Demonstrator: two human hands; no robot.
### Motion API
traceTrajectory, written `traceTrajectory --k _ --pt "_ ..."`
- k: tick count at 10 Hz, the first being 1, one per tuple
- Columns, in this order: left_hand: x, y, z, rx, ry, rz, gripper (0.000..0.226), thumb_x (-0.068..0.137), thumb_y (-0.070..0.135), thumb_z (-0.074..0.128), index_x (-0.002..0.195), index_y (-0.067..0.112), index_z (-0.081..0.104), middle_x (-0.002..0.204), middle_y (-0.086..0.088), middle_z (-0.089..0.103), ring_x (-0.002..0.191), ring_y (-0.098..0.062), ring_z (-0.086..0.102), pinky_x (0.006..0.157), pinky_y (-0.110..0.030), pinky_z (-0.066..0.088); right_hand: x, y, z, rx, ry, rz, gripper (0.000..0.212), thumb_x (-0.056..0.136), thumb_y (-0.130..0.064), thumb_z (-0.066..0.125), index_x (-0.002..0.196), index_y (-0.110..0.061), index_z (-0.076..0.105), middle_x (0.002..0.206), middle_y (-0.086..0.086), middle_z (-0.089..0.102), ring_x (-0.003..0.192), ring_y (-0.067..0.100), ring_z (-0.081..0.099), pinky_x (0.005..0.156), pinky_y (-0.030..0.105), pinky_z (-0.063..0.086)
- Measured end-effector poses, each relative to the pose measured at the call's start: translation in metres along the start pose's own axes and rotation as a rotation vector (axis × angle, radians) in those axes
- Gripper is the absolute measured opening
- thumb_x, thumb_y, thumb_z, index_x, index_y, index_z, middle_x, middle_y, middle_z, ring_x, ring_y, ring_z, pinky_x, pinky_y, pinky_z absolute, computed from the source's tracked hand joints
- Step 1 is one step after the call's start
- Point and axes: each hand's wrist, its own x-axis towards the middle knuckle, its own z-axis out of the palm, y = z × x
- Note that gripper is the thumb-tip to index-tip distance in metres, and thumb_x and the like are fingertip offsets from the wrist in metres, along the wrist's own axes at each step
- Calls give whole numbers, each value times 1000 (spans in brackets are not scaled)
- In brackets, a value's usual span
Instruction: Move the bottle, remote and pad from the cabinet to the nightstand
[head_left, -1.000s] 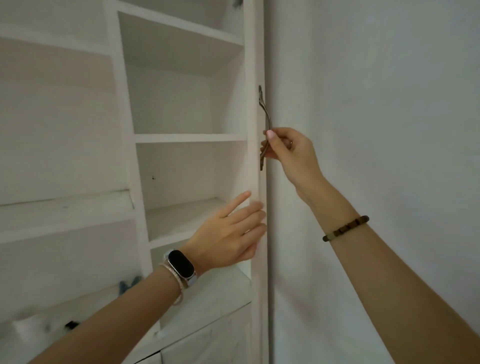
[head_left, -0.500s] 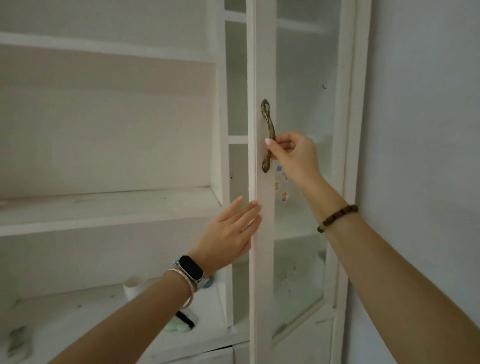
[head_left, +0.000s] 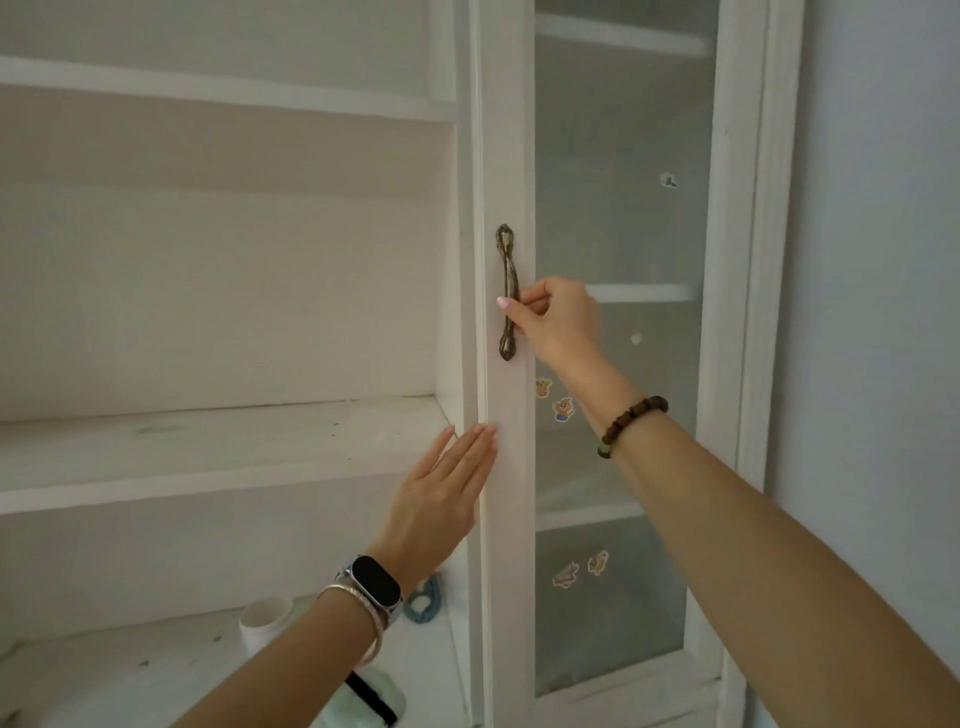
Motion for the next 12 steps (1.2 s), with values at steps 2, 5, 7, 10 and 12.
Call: traceTrajectory --k 2,5,7,10,12 --pt "0 5 12 -16 -40 -38 67 86 21 50 144 -2 27 154 -19 21 143 -30 18 115 -48 13 12 11 5 14 -8 -7 20 78 -27 79 83 -14 65 79 4 70 78 19 71 78 30 57" --pt "5 -9 14 30 -196 -36 76 89 36 51 147 1 17 157 -16 10 145 -29 9 118 -49 11 16 13 21 11 27 -40 20 80 -21 78 85 -7 66 73 1 66 75 20 70 78 35 58" --pt "6 -1 8 63 -251 -62 74 91 26 46 148 0 5 157 -19 -1 145 -32 -2 117 -53 6 16 9 19 -42 40 -43 22 81 -21 77 90 -4 66 73 -2 63 68 10 61 68 20 52" --pt "9 1 -25 -139 -160 -123 65 78 19 67 139 12 44 146 -13 41 136 -27 38 114 -49 25 -42 30 -5 -128 20 -98 18 89 -18 63 107 -15 61 91 -6 63 78 6 58 70 22 50" --pt "-22 19 -32 -297 -21 -405 23 74 1 68 96 3 61 90 -12 60 79 -29 58 80 -43 51 -117 85 -50 -474 -121 -175 18 91 -15 58 108 -19 59 101 -4 64 94 13 57 76 31 51"
